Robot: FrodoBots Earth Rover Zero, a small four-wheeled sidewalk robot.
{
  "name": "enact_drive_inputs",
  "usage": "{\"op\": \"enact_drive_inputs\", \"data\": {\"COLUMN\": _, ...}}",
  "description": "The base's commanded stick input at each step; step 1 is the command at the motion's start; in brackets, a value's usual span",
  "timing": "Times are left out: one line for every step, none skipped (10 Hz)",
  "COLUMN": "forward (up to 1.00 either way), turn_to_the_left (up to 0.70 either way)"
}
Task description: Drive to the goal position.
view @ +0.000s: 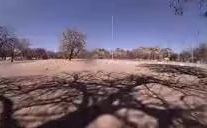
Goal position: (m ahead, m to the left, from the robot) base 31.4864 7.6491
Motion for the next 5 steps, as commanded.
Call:
{"op": "enact_drive_inputs", "data": {"forward": 1.00, "turn_to_the_left": 0.00}}
{"op": "enact_drive_inputs", "data": {"forward": 1.00, "turn_to_the_left": 0.00}}
{"op": "enact_drive_inputs", "data": {"forward": 1.00, "turn_to_the_left": 0.00}}
{"op": "enact_drive_inputs", "data": {"forward": 1.00, "turn_to_the_left": 0.00}}
{"op": "enact_drive_inputs", "data": {"forward": 1.00, "turn_to_the_left": 0.00}}
